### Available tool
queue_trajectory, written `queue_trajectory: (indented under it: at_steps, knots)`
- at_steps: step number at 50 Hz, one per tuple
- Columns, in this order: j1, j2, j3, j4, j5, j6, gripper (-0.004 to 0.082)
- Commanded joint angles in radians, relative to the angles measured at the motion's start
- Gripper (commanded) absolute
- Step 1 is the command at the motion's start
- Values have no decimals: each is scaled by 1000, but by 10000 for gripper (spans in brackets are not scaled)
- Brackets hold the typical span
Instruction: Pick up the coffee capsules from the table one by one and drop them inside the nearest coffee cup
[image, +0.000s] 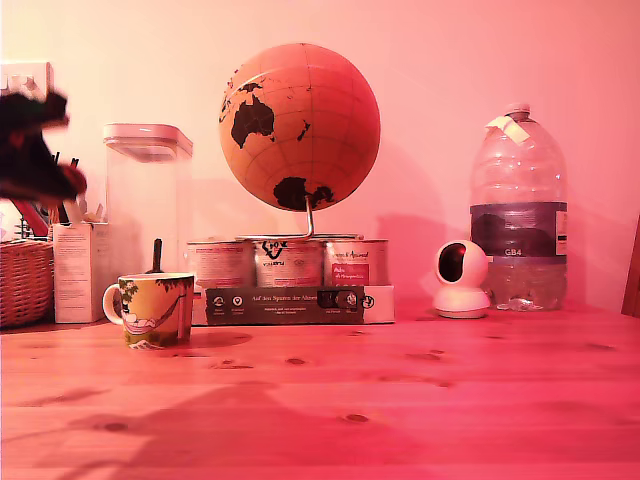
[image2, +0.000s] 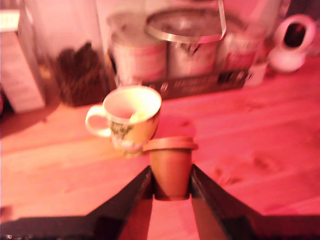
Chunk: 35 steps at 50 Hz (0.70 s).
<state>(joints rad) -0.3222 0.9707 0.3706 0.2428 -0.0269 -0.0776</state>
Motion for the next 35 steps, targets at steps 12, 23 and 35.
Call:
queue_trajectory:
  at_steps: [12, 23, 35]
  knots:
    - [39, 69, 121, -64, 53, 7, 74]
    - [55, 134, 205, -134, 67, 8, 74]
    - [59, 165, 276, -185, 72, 19, 74]
